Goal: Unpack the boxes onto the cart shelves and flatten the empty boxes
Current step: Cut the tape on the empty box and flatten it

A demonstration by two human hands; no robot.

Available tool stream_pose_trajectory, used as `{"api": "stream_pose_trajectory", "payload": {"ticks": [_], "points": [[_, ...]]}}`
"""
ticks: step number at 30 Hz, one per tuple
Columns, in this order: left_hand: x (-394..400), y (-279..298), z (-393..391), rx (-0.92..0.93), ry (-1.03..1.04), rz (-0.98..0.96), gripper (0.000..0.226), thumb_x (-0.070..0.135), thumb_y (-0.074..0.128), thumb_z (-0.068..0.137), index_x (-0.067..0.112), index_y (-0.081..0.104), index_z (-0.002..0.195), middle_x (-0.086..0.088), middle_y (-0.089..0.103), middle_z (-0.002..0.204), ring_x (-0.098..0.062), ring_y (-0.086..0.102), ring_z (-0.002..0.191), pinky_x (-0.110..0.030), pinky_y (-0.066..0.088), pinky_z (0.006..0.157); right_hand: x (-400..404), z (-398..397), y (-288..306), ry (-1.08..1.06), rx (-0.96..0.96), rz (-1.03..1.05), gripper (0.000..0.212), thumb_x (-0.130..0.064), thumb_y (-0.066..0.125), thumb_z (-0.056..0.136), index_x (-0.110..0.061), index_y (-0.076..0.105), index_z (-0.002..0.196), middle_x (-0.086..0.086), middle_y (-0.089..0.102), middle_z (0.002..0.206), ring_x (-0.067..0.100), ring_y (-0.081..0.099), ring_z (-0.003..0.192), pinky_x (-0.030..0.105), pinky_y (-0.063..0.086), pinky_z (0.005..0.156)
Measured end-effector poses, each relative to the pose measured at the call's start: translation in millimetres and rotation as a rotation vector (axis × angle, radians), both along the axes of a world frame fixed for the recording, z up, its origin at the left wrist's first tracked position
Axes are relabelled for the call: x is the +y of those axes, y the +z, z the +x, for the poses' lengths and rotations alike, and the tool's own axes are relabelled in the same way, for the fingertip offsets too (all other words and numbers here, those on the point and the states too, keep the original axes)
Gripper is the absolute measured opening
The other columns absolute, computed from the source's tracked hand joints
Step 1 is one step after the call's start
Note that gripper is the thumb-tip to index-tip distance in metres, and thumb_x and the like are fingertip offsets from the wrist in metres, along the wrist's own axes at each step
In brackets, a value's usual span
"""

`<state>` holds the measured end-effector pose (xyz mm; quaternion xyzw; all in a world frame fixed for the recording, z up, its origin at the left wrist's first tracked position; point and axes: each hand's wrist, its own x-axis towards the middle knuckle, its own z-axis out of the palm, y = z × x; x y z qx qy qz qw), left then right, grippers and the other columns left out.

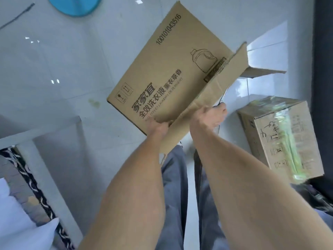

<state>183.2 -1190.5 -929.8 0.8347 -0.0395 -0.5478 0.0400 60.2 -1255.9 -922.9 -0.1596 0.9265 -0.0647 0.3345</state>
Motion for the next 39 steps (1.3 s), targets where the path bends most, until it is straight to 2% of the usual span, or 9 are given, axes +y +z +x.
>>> {"api": "stream_pose_trajectory", "payload": {"ticks": [5, 8, 10, 15, 21, 24, 28, 32, 39], "points": [[-9, 1, -60, 0.091, -0.074, 0.035, 0.061, 0.012, 0.054, 0.098, 0.007, 0.028, 0.154, -0.015, 0.045, 0.149, -0.029, 0.051, 0.129, -0.023, 0.047, 0.091, -32, -2, 23, 0.512, 0.231, -0.409, 0.047, -0.008, 0.033, 0.075, -0.008, 0.058, 0.115, 0.012, 0.053, 0.129, 0.034, 0.050, 0.116, 0.041, 0.038, 0.096], [-7, 8, -64, 0.021, -0.258, 0.032, 0.044, 0.015, 0.044, 0.104, 0.002, 0.042, 0.146, -0.014, 0.050, 0.144, -0.030, 0.049, 0.131, -0.024, 0.044, 0.091, -43, 35, 28, 1.141, 0.112, -0.494, 0.045, -0.008, 0.039, 0.075, -0.011, 0.057, 0.117, 0.014, 0.045, 0.146, 0.034, 0.035, 0.140, 0.052, 0.027, 0.112], [-1, 15, -52, -0.064, -0.423, 0.067, 0.037, 0.018, 0.047, 0.102, 0.004, 0.054, 0.136, -0.015, 0.058, 0.134, -0.032, 0.054, 0.124, -0.031, 0.044, 0.095, -42, 64, 20, 1.419, -0.037, -0.371, 0.049, -0.007, 0.046, 0.081, -0.012, 0.050, 0.129, 0.012, 0.039, 0.150, 0.033, 0.023, 0.147, 0.051, 0.018, 0.117], [13, 3, 14, -0.425, -0.492, 0.142, 0.027, 0.017, 0.053, 0.092, 0.013, 0.060, 0.118, -0.011, 0.056, 0.121, -0.028, 0.058, 0.108, -0.039, 0.052, 0.085, -31, 59, -18, 0.955, -0.150, 0.295, 0.050, -0.007, 0.047, 0.094, -0.010, 0.038, 0.142, 0.008, 0.036, 0.152, 0.034, 0.023, 0.144, 0.052, 0.024, 0.115], [-62, -34, 111, -0.679, -0.557, -0.014, 0.058, 0.010, 0.063, 0.082, 0.009, 0.042, 0.136, -0.017, 0.036, 0.143, -0.032, 0.043, 0.125, -0.042, 0.046, 0.092, 23, 8, -36, 0.931, -0.092, 0.521, 0.064, -0.005, 0.045, 0.093, -0.005, 0.020, 0.153, 0.010, 0.000, 0.166, 0.035, 0.020, 0.146, 0.050, 0.027, 0.115], [-103, -46, 126, -0.604, -0.685, -0.003, 0.074, 0.012, 0.062, 0.081, 0.014, 0.028, 0.147, -0.015, 0.025, 0.154, -0.031, 0.034, 0.135, -0.041, 0.043, 0.096, 24, -7, -44, 0.893, -0.135, 0.511, 0.065, -0.002, 0.048, 0.091, -0.003, 0.023, 0.151, 0.011, 0.004, 0.165, 0.034, 0.029, 0.143, 0.046, 0.033, 0.114], [-121, -54, 108, -0.320, -0.621, -0.015, 0.088, 0.042, 0.075, 0.073, 0.020, 0.030, 0.145, -0.007, 0.045, 0.135, -0.030, 0.044, 0.127, -0.048, 0.044, 0.099, 14, 5, -43, 0.824, -0.102, 0.449, 0.059, -0.004, 0.054, 0.090, -0.003, 0.031, 0.145, 0.020, 0.022, 0.157, 0.035, 0.033, 0.139, 0.046, 0.035, 0.112], [-113, -44, 93, -0.489, -0.829, 0.032, 0.097, 0.071, 0.078, 0.058, 0.016, 0.045, 0.131, -0.008, 0.049, 0.131, -0.029, 0.044, 0.125, -0.044, 0.037, 0.099, -4, 39, -30, 0.599, -0.007, 0.140, 0.033, -0.012, 0.051, 0.089, -0.007, 0.048, 0.121, 0.015, 0.054, 0.119, 0.032, 0.049, 0.113, 0.040, 0.039, 0.091], [-86, 0, 63, -0.355, -0.677, -0.146, 0.074, 0.051, 0.087, 0.056, 0.019, 0.039, 0.102, 0.005, 0.051, 0.082, -0.025, 0.054, 0.083, -0.033, 0.039, 0.067, -87, 48, -2, 0.526, 0.046, -0.326, 0.028, -0.027, 0.043, 0.100, -0.005, 0.059, 0.107, 0.011, 0.057, 0.113, 0.032, 0.053, 0.102, 0.039, 0.040, 0.086]]}}
